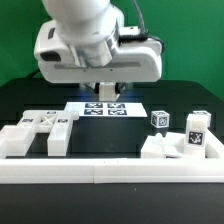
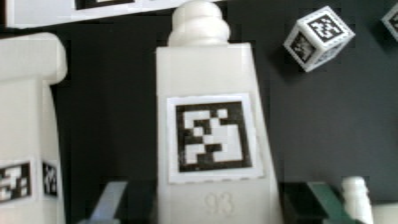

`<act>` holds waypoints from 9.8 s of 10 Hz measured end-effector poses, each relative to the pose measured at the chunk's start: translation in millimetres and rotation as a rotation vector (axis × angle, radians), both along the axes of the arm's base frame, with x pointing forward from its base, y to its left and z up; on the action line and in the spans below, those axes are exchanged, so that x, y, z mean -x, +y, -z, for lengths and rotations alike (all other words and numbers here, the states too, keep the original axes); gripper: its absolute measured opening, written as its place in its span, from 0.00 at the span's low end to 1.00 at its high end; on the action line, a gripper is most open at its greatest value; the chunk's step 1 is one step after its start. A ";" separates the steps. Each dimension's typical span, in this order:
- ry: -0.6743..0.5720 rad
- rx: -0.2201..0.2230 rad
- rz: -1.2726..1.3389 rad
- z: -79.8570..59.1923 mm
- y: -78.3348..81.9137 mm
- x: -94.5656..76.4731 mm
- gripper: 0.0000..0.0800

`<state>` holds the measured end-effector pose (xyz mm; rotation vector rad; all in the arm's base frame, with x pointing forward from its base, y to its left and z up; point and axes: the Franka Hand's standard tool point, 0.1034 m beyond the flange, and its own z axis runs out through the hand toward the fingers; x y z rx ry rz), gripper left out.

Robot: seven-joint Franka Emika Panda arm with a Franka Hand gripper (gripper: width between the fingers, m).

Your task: Assemble chair

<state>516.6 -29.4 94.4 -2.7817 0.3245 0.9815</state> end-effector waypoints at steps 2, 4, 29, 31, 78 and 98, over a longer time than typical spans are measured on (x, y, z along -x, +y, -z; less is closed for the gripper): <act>-0.025 0.011 0.006 7.0 -1.7 3.1 0.36; -0.133 0.040 0.008 7.9 -2.1 -11.8 0.36; -1.269 0.286 0.030 -30.4 81.4 -91.5 0.37; -1.265 0.291 0.014 -11.1 84.4 -85.2 0.37; -0.705 0.161 -0.082 9.1 65.2 -98.0 0.81; -0.409 0.533 1.285 10.6 79.8 -98.8 0.36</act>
Offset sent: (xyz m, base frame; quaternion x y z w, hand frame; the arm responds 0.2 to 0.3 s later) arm 0.0000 0.0000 0.0000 0.0000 0.2571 0.0000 0.9664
